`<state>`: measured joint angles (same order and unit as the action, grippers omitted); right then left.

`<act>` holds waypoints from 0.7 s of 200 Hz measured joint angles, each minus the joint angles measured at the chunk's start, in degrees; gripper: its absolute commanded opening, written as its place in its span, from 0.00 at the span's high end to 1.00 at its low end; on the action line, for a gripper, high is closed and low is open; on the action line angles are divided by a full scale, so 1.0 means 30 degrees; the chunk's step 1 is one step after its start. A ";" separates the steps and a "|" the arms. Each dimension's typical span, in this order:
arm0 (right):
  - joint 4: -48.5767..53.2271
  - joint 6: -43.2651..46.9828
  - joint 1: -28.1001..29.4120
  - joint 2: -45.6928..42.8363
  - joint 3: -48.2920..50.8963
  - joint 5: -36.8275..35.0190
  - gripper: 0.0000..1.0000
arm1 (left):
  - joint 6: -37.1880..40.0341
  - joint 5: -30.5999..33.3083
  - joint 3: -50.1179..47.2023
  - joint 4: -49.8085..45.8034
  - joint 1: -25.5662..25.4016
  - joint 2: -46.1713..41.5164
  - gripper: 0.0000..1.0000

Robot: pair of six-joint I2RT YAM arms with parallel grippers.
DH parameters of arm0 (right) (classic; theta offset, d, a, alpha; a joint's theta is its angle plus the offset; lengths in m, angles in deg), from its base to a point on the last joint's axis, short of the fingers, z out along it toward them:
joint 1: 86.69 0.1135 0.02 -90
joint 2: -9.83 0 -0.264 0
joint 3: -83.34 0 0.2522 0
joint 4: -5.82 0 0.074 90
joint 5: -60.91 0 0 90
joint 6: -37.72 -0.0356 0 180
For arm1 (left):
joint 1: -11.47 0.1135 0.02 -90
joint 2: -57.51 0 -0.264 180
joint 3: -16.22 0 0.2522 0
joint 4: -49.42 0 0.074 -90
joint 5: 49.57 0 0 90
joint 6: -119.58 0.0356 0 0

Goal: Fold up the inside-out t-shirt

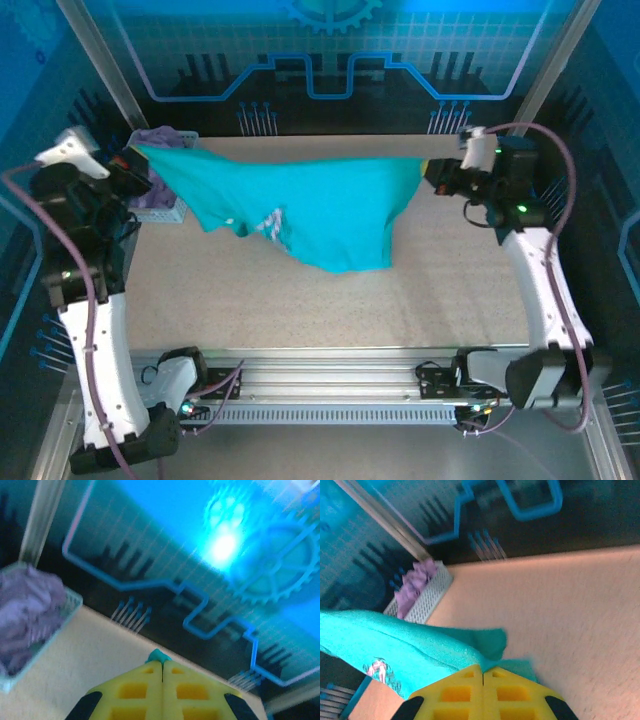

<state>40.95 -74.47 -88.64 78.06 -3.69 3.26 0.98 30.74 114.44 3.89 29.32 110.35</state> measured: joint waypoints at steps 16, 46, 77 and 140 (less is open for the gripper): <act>0.0532 -0.0102 -0.0350 -0.1042 -0.1166 -0.0146 1.00 | 0.0015 0.0153 0.1938 -0.0466 0.0095 0.0000 1.00; 0.1246 -0.0087 -0.0357 -0.2259 -0.2113 -0.0168 1.00 | 0.0015 0.0291 0.3548 -0.0561 0.0095 -0.0284 1.00; 0.2987 0.0408 -0.0364 -0.3599 -0.1865 -0.1450 1.00 | 0.0299 0.0219 0.4255 -0.1464 0.0095 0.0182 1.00; 0.1224 0.0255 0.0707 0.1741 -0.4794 -0.3869 1.00 | -0.0073 0.0503 0.4779 -0.0539 -0.1464 0.7774 1.00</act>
<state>44.62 -73.71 -86.52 83.28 -18.07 -8.34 0.76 32.25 128.78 2.28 24.92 133.67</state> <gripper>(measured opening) 0.045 0.053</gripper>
